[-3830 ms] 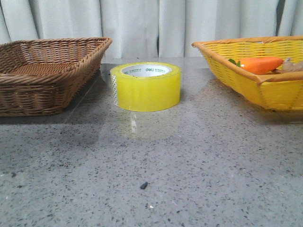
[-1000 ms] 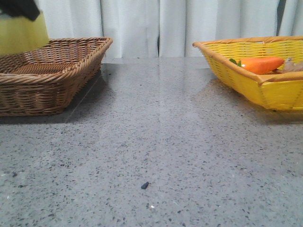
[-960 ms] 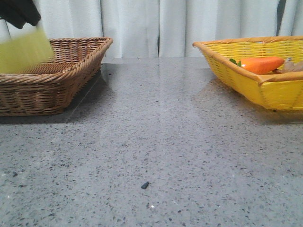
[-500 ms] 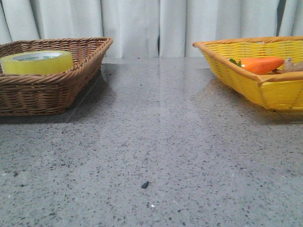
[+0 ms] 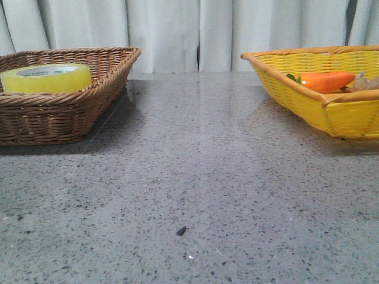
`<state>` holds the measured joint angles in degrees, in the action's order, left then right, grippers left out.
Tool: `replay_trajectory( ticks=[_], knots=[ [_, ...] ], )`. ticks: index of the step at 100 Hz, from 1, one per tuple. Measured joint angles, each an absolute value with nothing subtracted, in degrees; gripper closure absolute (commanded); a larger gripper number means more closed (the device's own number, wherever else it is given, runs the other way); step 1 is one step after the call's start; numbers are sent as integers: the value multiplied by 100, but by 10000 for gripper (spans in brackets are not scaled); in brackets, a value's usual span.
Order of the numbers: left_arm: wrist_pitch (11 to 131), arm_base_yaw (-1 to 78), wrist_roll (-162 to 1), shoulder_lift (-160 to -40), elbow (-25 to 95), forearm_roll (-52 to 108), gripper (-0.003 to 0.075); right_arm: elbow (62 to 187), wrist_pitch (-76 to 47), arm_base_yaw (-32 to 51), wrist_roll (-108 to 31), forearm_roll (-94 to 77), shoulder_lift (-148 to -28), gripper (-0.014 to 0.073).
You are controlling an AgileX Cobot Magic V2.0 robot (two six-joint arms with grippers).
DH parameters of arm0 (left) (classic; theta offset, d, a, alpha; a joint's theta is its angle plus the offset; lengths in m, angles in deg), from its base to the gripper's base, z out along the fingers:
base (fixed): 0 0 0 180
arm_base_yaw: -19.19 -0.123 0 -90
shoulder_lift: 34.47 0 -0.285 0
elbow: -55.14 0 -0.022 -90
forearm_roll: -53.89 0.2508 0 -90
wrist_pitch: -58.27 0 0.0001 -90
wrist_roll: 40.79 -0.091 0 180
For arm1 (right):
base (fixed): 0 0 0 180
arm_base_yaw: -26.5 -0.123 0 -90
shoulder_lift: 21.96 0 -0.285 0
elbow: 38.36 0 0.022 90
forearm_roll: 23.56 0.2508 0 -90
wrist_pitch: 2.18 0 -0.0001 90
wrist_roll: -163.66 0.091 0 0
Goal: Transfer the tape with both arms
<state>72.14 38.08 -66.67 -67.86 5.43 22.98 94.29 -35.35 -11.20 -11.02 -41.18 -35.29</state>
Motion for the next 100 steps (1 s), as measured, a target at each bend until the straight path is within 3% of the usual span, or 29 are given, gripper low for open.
replay_trajectory(
  ticks=[10, 22, 100],
  knots=[
    [7080, 3808, -6667, -6427, 169, 2298, 507, 9348, -3520, -1120, -1102, -4143, -3450, 660],
    [7070, 3808, -6667, -6293, 25, 2253, 744, 9335, -3520, -1120, -1112, -4143, -3450, 660],
    [7061, 3808, -6667, -6284, -4, 1805, 741, 9325, -3520, -1120, -1112, -4143, -3450, 660]
  ],
)
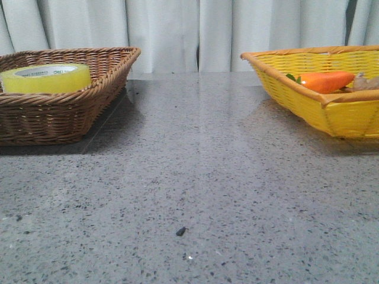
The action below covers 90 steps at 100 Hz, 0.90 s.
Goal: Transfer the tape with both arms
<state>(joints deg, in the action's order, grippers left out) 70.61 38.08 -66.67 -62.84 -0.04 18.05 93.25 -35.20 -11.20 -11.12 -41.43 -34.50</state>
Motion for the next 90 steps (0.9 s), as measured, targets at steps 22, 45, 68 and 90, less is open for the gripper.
replay_trajectory(
  ticks=[22, 45, 68, 90],
  knots=[
    [6041, 3808, -6671, -5862, -829, 2090, 741, 9325, -3520, -1120, -1112, -4143, -3450, 660],
    [5284, 3783, -6592, -4791, -2210, 3101, 741, 9325, -3520, -1120, -1112, -4143, -3450, 660],
    [5975, 3130, -5706, -4192, -2223, 3743, 741, 9325, -3520, -1120, -1112, -4143, -3450, 660],
    [7260, 2584, -5530, -4192, -2223, 3825, 741, 9325, -3520, -1120, -1112, -4143, -3450, 660]
  ],
)
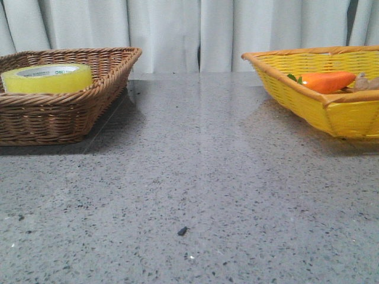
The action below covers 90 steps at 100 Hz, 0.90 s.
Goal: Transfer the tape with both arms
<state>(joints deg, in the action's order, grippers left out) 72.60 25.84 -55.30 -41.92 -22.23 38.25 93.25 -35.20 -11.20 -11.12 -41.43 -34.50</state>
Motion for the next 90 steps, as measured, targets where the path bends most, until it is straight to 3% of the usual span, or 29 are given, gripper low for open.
replay_trajectory(
  ticks=[13, 90],
  knots=[
    [7712, 2573, -5476, -4192, -2223, 3871, 741, 9325, -3520, -1120, -1112, -4143, -3450, 660],
    [7726, 2550, -5444, -4192, -2223, 3885, 741, 9325, -3520, -1120, -1112, -4143, -3450, 660]
  ],
)
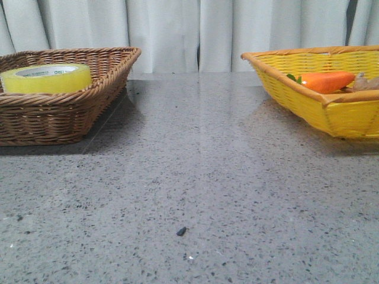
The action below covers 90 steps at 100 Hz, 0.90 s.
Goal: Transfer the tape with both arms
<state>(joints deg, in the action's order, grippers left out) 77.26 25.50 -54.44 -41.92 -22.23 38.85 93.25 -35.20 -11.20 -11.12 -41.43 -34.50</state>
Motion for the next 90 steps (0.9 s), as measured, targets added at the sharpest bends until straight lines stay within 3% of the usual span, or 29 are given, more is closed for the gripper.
replay_trajectory(
  ticks=[45, 65, 90],
  knots=[
    [7726, 2550, -5444, -4192, -2223, 3885, 741, 9303, -3520, -1120, -1112, -4156, -3450, 660],
    [7726, 2550, -5444, -4192, -2223, 3885, 741, 8620, -3484, -1106, -1112, -4557, -3450, 660],
    [7726, 2550, -5444, -4192, -2223, 3885, 741, 7421, -2346, -119, -1125, -4805, -3450, 660]
  ],
)
